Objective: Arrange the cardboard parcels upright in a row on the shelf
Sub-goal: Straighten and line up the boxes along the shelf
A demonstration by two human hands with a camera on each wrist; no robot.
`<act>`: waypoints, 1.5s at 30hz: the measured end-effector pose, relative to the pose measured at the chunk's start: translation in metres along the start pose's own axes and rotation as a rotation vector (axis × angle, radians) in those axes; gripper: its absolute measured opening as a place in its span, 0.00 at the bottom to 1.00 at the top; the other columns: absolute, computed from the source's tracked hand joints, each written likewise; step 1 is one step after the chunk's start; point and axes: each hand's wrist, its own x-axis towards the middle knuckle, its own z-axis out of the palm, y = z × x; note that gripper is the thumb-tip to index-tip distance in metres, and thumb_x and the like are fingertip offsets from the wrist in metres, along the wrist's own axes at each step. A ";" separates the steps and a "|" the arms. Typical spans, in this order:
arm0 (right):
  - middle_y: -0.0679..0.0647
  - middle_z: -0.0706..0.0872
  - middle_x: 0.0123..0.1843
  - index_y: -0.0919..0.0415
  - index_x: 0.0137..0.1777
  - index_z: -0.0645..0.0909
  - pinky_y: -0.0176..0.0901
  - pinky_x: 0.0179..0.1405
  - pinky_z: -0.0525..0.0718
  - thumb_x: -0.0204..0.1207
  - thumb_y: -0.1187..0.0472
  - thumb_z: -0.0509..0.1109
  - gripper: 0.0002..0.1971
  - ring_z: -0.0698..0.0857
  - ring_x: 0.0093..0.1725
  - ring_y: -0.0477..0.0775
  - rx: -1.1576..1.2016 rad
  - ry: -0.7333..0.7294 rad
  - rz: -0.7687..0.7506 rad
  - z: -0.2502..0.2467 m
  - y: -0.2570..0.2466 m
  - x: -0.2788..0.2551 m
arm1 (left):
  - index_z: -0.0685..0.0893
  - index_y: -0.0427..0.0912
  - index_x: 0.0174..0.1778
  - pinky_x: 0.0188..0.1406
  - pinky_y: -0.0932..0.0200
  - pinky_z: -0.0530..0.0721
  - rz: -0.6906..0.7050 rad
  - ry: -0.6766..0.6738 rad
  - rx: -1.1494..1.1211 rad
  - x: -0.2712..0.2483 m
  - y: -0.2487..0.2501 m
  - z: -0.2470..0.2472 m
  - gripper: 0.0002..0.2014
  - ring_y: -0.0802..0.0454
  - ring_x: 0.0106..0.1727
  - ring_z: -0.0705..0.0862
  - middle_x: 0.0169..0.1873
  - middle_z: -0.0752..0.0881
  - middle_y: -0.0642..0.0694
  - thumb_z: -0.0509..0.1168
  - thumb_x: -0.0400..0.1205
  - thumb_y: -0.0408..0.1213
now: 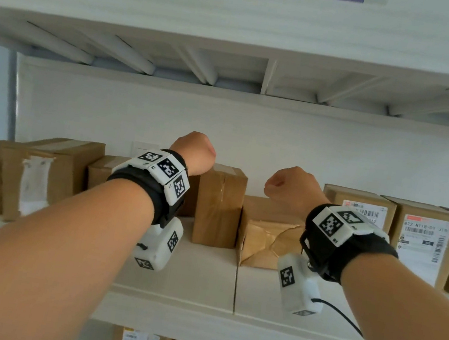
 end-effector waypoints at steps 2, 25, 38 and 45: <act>0.54 0.89 0.56 0.59 0.56 0.87 0.46 0.56 0.84 0.75 0.58 0.66 0.14 0.85 0.57 0.55 -0.023 -0.019 0.038 0.006 -0.004 -0.001 | 0.83 0.31 0.60 0.61 0.51 0.81 0.003 -0.119 0.043 0.005 -0.002 -0.002 0.16 0.43 0.55 0.80 0.50 0.82 0.39 0.54 0.82 0.24; 0.51 0.75 0.75 0.52 0.78 0.69 0.51 0.69 0.75 0.60 0.29 0.71 0.48 0.75 0.73 0.55 -0.386 -0.397 0.208 0.018 -0.013 -0.017 | 0.81 0.50 0.70 0.59 0.62 0.76 0.300 -0.347 -0.071 -0.002 0.010 0.015 0.28 0.50 0.73 0.76 0.75 0.75 0.48 0.55 0.77 0.23; 0.50 0.84 0.50 0.56 0.57 0.79 0.46 0.46 0.83 0.63 0.32 0.69 0.32 0.83 0.48 0.51 -0.217 -0.120 0.180 -0.012 -0.009 -0.015 | 0.84 0.47 0.68 0.60 0.63 0.75 0.314 -0.323 -0.050 0.004 0.015 0.024 0.23 0.50 0.69 0.79 0.67 0.83 0.48 0.63 0.78 0.26; 0.52 0.82 0.49 0.58 0.61 0.77 0.44 0.38 0.76 0.67 0.30 0.64 0.34 0.82 0.48 0.54 -0.162 0.002 0.197 -0.030 -0.013 -0.012 | 0.68 0.57 0.79 0.66 0.51 0.79 0.309 -0.406 0.017 0.000 0.023 0.023 0.46 0.47 0.74 0.73 0.75 0.71 0.52 0.81 0.65 0.35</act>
